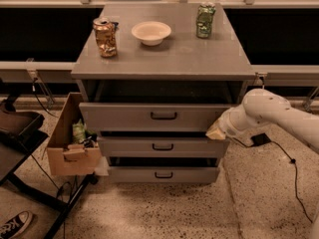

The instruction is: Close top drawer

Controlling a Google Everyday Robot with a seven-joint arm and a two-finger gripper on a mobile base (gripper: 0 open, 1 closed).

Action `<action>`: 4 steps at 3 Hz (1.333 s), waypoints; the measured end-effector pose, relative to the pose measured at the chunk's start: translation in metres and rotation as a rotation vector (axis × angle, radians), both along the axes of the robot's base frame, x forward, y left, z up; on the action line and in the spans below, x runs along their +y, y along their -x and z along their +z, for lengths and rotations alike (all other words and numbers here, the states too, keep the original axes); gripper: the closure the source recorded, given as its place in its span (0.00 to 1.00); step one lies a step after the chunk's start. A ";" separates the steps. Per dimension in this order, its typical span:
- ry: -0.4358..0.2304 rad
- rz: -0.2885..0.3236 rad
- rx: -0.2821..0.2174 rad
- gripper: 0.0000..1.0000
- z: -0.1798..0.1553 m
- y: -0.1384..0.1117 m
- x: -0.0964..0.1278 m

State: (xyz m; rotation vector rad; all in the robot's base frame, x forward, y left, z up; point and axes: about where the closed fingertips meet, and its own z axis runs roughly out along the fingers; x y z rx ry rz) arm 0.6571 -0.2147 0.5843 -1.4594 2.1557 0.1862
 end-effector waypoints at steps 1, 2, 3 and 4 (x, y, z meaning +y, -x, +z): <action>0.000 0.000 0.000 0.74 0.000 0.000 0.000; 0.000 0.000 0.000 0.50 0.000 0.000 0.000; 0.000 0.000 0.000 0.27 0.000 0.000 0.000; 0.000 0.000 0.000 0.00 0.000 0.000 0.000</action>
Offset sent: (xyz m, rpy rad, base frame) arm 0.0000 0.0000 0.0000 0.0000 0.0000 0.0000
